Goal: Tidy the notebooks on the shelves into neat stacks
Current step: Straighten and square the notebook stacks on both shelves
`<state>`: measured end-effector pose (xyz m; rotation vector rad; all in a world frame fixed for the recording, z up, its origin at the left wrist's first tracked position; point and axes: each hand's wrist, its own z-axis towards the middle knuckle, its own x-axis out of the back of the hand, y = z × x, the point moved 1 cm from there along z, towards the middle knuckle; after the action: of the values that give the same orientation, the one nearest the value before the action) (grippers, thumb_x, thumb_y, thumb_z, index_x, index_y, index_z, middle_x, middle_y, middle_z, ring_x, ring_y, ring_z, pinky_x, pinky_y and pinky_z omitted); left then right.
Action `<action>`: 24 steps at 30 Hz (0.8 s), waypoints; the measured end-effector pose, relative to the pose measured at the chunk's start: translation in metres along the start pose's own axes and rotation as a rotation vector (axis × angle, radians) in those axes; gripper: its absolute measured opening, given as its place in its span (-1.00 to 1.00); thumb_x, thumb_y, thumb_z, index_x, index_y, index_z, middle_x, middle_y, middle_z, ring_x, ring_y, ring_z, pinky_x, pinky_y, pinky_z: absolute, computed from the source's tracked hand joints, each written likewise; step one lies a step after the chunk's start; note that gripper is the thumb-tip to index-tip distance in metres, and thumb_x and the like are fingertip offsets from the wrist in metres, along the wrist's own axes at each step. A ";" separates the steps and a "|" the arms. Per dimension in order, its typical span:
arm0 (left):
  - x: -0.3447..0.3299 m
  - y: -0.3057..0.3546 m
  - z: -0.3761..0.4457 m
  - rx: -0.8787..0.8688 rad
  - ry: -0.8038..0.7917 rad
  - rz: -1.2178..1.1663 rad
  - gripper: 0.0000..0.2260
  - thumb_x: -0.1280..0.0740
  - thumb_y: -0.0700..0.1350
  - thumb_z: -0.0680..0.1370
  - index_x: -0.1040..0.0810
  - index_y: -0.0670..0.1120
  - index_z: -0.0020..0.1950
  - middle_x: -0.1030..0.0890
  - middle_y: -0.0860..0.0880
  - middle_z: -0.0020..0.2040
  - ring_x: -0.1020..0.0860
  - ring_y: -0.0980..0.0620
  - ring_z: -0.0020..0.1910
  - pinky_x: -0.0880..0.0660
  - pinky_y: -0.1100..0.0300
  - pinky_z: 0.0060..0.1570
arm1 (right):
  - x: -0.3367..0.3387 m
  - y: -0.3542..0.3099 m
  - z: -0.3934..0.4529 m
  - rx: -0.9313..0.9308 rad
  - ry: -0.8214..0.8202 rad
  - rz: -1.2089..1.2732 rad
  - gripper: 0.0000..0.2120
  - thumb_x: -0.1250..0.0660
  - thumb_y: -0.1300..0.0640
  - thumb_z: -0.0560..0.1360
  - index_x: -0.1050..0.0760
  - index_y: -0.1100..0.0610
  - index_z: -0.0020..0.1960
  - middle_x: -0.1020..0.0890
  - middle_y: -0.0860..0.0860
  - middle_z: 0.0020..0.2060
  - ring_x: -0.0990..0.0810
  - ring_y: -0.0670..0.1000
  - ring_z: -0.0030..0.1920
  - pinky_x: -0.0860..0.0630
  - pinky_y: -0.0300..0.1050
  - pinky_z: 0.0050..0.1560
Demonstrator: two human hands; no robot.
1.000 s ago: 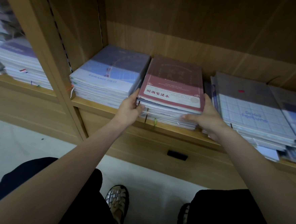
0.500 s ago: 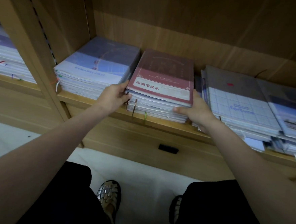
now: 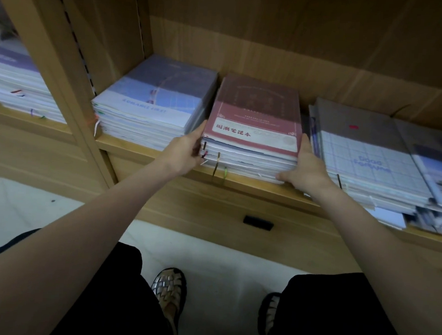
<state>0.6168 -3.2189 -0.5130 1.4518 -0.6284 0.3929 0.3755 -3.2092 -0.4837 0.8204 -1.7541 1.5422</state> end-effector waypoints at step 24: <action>-0.011 -0.005 0.003 0.137 0.004 0.114 -0.46 -0.35 -0.38 0.45 -0.30 -0.15 0.39 -0.56 -0.19 0.17 -0.52 -0.17 0.18 -0.43 -0.06 0.25 | -0.003 0.006 -0.006 -0.106 -0.077 0.407 -0.11 -0.49 0.40 0.28 -0.14 -0.03 0.44 -0.48 -0.01 0.19 -0.41 0.05 0.28 -0.39 0.08 0.32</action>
<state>0.6109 -3.2206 -0.5236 1.5494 -0.6940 0.5368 0.3728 -3.2022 -0.4894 0.4947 -2.1372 1.6681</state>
